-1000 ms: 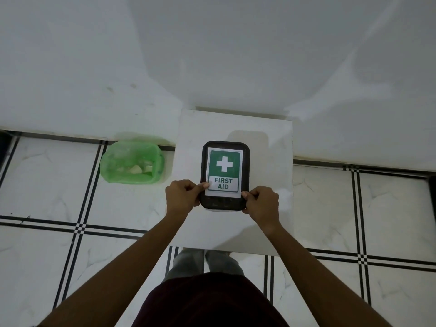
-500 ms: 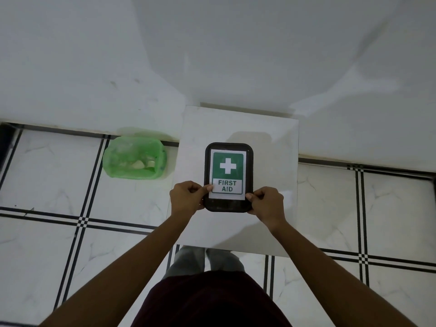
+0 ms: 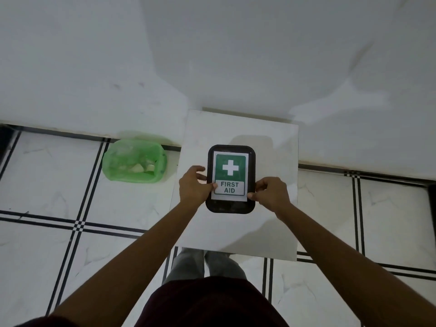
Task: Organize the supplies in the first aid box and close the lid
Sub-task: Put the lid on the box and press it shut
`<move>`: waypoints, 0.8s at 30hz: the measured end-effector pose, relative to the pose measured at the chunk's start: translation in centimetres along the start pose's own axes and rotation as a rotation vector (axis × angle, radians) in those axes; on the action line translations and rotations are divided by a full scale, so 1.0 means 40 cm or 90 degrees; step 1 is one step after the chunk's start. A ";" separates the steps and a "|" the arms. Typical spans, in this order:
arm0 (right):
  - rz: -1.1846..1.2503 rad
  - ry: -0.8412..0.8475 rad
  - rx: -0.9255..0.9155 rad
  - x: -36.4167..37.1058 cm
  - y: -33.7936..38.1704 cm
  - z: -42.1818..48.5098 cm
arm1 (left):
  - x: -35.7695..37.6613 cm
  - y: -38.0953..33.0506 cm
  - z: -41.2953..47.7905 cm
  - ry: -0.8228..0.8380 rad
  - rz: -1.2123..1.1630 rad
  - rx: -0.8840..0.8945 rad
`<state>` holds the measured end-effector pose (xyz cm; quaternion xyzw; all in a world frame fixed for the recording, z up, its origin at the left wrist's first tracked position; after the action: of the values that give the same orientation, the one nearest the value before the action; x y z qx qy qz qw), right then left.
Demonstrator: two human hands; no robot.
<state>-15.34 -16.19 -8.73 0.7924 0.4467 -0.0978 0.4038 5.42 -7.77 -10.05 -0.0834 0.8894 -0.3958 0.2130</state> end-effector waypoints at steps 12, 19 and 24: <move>0.220 -0.058 0.068 0.051 -0.040 0.027 | 0.082 -0.009 0.004 -0.207 0.125 0.004; 0.342 -0.225 0.084 0.130 -0.015 0.015 | 0.090 -0.006 0.006 -0.201 0.176 0.026; 0.220 -0.345 0.063 0.142 -0.003 0.017 | 0.090 -0.008 0.008 -0.200 0.205 0.026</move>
<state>-11.98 -13.07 -12.19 0.8201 0.1769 -0.2567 0.4798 2.35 -9.35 -11.13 0.0038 0.8387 -0.3570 0.4112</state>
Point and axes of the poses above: each hand's wrist, its own z-axis towards the middle knuckle, its own x-axis out of the palm, y = z × x, the point moved 5 cm from there along z, towards the middle knuckle, and after that the axes turned 6 degrees about y, right-handed, at the moved point
